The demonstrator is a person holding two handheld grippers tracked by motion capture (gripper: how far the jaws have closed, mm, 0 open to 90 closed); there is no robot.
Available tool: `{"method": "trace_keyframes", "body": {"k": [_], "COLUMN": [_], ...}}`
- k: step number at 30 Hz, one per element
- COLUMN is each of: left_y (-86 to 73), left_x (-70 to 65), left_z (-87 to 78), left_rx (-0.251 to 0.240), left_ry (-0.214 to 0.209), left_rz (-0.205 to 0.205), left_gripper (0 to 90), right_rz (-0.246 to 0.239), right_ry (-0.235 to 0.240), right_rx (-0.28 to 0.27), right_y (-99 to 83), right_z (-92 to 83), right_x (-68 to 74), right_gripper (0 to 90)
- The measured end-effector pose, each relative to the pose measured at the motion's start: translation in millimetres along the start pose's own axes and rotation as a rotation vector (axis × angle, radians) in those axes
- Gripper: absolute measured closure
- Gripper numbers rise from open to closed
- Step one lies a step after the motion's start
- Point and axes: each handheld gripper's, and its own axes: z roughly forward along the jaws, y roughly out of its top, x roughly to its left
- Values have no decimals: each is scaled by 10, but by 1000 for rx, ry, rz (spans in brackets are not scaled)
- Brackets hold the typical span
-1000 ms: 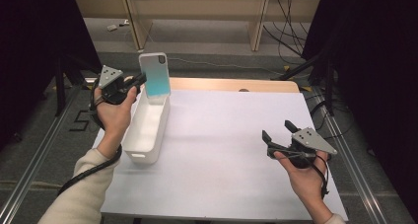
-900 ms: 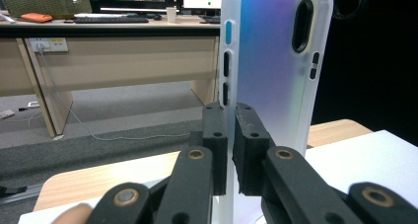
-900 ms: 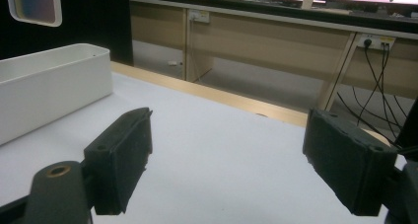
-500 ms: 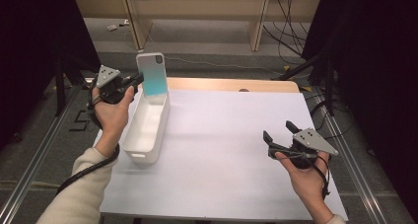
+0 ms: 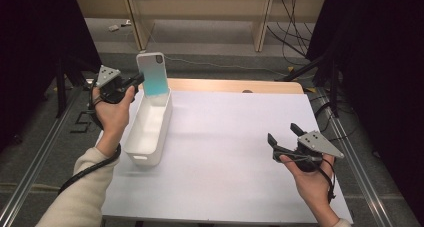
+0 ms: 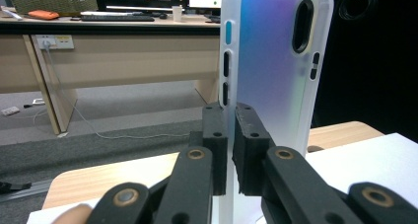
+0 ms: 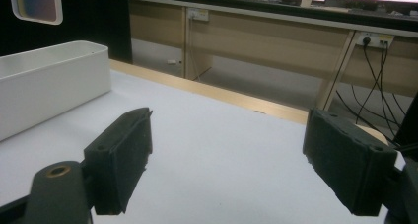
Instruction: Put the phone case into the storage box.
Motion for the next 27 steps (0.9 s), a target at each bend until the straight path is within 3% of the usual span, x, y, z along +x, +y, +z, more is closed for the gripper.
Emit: {"method": "trace_keyframes", "body": {"k": [9, 11, 14, 27], "left_y": [7, 4, -8, -44], "left_x": [48, 60, 83, 206], "left_z": [32, 40, 55, 142], "left_rx": [2, 1, 6, 24], "left_ry": [5, 6, 10, 27], "left_rz": [4, 1, 2, 4], "left_gripper": [847, 847, 847, 847], "right_rz": [-5, -7, -5, 0], "right_ry": [-5, 6, -4, 3], "right_rx": [1, 29, -2, 0], "right_y": [-4, 3, -13, -30], "right_z": [-12, -36, -17, -34], "right_x": [-6, -10, -7, -17], "right_gripper": [199, 199, 199, 198]}}
